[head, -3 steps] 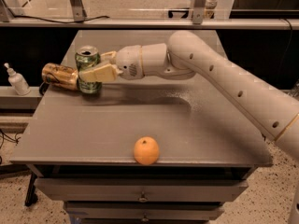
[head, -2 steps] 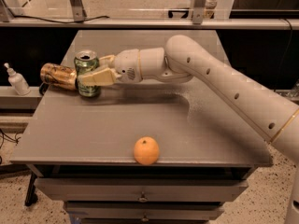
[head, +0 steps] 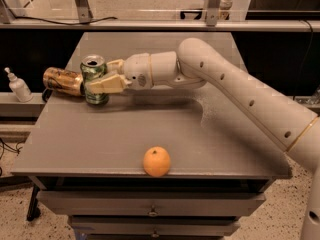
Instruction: Move green can near orange can
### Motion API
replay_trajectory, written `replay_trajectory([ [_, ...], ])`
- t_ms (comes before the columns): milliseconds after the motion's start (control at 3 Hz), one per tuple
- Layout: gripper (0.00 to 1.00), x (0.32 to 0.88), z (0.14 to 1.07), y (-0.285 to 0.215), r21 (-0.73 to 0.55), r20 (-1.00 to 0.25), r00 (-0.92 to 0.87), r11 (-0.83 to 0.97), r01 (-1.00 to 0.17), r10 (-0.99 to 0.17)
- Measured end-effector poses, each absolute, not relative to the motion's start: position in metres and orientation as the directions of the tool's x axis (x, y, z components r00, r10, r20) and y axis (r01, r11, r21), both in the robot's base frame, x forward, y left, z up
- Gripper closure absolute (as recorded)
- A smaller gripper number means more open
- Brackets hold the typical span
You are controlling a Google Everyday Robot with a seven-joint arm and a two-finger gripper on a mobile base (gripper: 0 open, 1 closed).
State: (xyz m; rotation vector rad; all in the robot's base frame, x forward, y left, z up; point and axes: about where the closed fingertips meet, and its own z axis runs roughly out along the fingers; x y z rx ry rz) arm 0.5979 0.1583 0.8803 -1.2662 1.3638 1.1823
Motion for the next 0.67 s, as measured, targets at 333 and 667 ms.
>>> replay_trajectory([
  [333, 0.35, 0.5988, 0.8834, 0.1561, 0.045, -0.990, -0.045, -0.001, -0.999, -0.137],
  [667, 0.13, 0.6003, 0.8882, 0.1564, 0.029, -0.990, -0.026, -0.018, -0.999, -0.138],
])
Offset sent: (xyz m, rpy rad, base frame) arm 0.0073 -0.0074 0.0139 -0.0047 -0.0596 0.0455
